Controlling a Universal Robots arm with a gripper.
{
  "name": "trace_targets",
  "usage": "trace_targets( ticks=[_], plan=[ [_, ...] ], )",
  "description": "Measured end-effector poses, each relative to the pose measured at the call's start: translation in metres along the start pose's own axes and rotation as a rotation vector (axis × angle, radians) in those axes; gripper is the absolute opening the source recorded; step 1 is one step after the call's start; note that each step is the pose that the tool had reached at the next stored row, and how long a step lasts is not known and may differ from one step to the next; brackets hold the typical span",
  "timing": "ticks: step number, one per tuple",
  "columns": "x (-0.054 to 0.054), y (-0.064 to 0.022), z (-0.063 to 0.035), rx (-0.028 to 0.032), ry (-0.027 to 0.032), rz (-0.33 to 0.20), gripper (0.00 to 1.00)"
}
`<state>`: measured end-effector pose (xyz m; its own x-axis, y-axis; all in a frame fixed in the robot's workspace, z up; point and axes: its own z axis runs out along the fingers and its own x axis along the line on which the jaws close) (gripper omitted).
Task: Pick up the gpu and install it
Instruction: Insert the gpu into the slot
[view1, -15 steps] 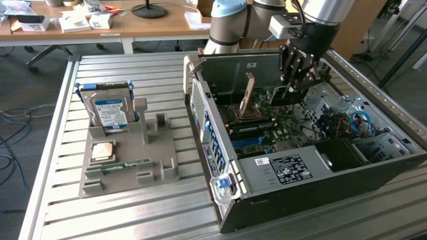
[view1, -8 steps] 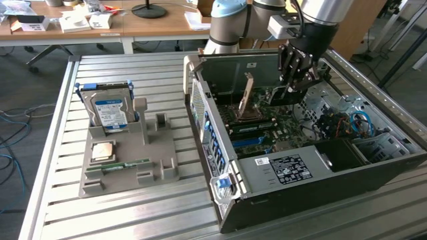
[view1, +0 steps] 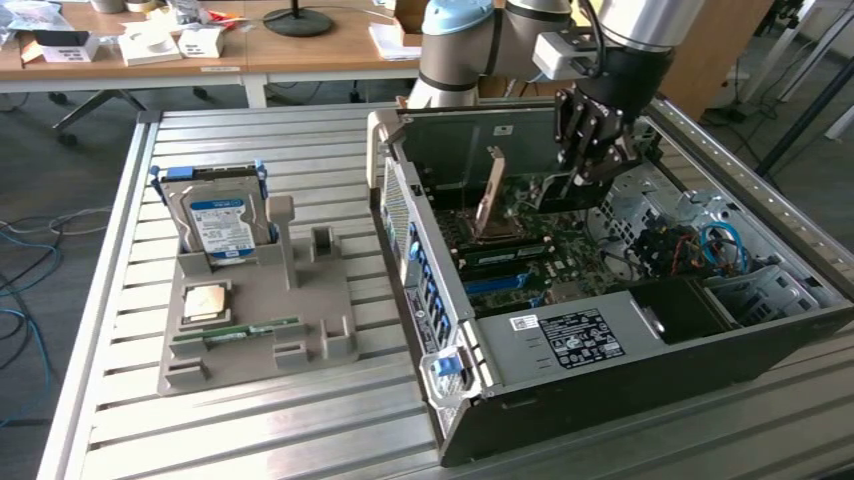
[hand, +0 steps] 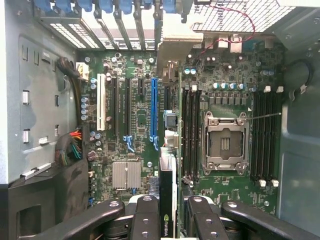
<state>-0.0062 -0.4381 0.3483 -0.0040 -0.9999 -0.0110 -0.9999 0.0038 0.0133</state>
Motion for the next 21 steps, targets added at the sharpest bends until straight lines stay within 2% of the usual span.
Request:
trace_targets(
  ticks=[3, 21],
  plan=[
    [0.000, 0.0007, 0.0017, 0.0023, 0.0001, 0.000, 0.27],
    [0.000, 0.0025, 0.0123, 0.0027, 0.0002, 0.000, 0.27]
  ],
)
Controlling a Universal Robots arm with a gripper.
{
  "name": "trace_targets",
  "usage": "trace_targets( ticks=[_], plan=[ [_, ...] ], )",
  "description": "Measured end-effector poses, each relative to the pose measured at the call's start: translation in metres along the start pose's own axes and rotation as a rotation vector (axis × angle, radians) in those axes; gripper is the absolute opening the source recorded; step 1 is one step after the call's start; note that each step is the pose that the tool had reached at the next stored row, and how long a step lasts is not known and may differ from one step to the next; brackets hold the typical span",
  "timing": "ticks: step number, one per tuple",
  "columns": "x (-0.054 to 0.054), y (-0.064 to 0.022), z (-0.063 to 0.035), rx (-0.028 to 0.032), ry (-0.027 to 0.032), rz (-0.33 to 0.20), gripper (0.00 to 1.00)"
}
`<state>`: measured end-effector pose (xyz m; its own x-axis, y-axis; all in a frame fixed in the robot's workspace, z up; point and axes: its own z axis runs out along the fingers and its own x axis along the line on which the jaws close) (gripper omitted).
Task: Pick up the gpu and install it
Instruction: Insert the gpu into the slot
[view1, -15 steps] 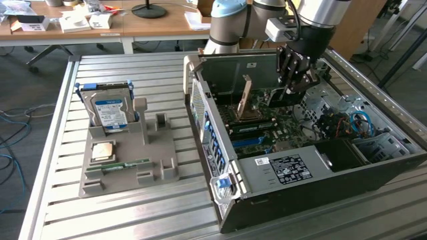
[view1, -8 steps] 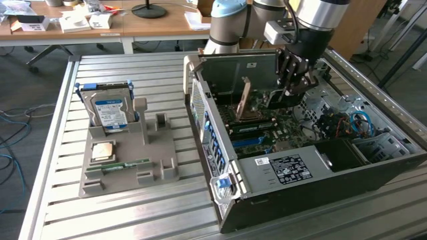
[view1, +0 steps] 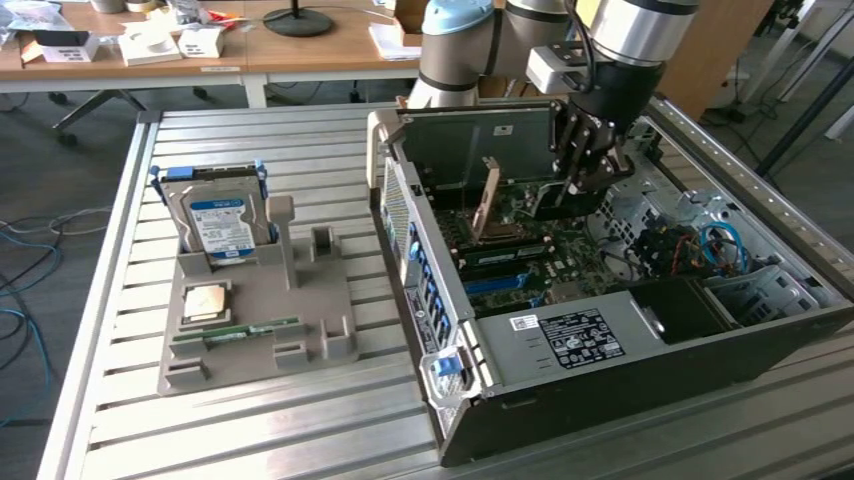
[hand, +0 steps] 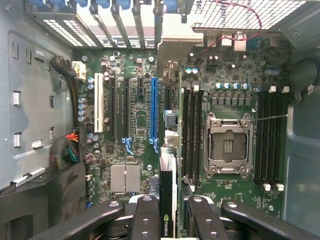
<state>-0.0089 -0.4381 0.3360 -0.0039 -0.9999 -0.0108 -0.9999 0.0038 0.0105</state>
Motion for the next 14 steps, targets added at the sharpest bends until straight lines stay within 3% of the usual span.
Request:
trace_targets(
  ticks=[14],
  plan=[
    [0.0031, 0.0000, 0.0001, 0.0000, -0.0001, 0.000, 0.27]
  ],
)
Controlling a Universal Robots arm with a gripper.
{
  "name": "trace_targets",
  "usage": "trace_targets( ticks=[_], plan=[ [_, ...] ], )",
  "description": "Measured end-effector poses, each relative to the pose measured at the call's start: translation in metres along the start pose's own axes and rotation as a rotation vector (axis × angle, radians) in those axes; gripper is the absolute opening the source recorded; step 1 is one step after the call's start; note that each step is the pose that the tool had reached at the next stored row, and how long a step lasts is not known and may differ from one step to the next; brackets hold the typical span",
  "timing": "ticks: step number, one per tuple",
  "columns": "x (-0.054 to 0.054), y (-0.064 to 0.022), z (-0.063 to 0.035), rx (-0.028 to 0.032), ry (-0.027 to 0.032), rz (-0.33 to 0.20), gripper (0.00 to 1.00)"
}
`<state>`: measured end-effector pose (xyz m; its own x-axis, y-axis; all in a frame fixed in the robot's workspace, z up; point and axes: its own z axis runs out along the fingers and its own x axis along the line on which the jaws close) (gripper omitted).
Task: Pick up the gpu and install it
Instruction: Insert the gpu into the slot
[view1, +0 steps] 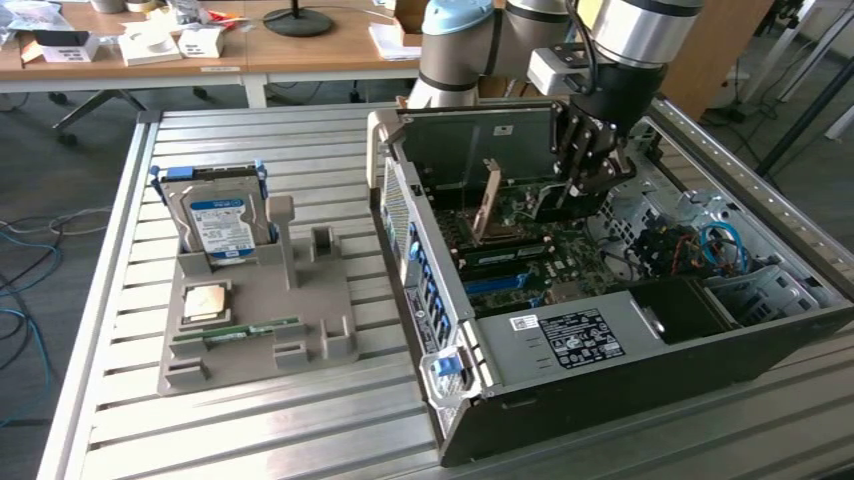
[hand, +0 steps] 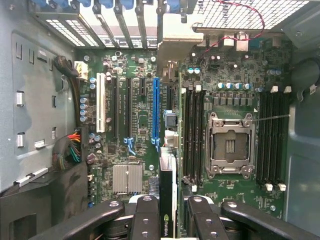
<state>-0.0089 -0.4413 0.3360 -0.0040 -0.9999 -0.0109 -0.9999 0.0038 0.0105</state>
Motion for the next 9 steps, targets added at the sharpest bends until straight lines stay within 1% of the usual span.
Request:
trace_targets(
  ticks=[5, 9],
  plan=[
    [0.0001, 0.0000, 0.0005, 0.0000, 0.0000, 0.000, 0.27],
    [0.0001, 0.0000, 0.0047, 0.0000, 0.0000, 0.000, 0.27]
  ],
)
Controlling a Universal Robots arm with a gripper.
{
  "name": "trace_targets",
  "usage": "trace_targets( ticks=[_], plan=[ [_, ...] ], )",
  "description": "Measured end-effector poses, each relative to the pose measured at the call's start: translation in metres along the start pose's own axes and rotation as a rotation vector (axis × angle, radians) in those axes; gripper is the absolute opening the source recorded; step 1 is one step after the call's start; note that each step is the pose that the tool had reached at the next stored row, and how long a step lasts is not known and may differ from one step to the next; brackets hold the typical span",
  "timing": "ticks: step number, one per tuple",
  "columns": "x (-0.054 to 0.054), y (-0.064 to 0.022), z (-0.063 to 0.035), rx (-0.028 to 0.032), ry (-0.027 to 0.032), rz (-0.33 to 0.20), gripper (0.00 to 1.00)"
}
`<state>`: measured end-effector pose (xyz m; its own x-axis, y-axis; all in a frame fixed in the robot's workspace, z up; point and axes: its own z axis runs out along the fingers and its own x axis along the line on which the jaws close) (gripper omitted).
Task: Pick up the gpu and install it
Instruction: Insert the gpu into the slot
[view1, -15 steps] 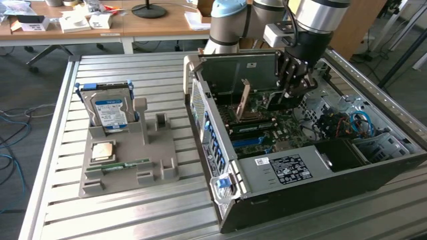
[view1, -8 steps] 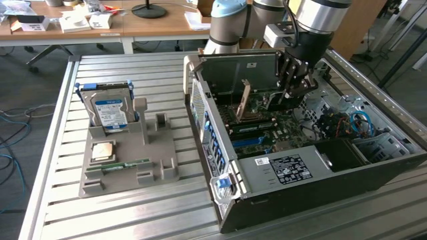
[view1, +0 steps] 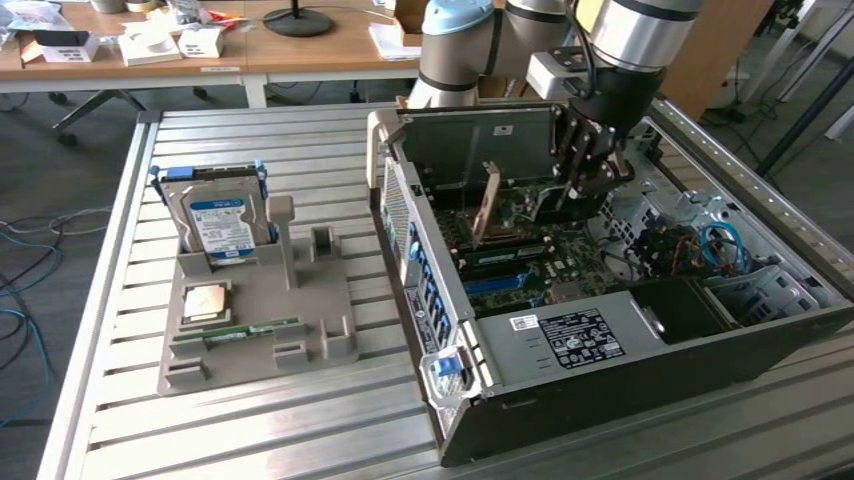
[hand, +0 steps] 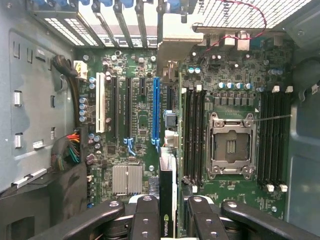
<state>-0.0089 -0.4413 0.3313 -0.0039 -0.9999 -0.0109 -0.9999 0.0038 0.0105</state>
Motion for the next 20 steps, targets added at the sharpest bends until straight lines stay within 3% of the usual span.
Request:
trace_targets(
  ticks=[6, 20],
  plan=[
    [0.0001, 0.0000, 0.0054, -0.0001, 0.0002, 0.000, 0.27],
    [0.0001, 0.0030, 0.0056, 0.0000, 0.0000, 0.000, 0.27]
  ],
)
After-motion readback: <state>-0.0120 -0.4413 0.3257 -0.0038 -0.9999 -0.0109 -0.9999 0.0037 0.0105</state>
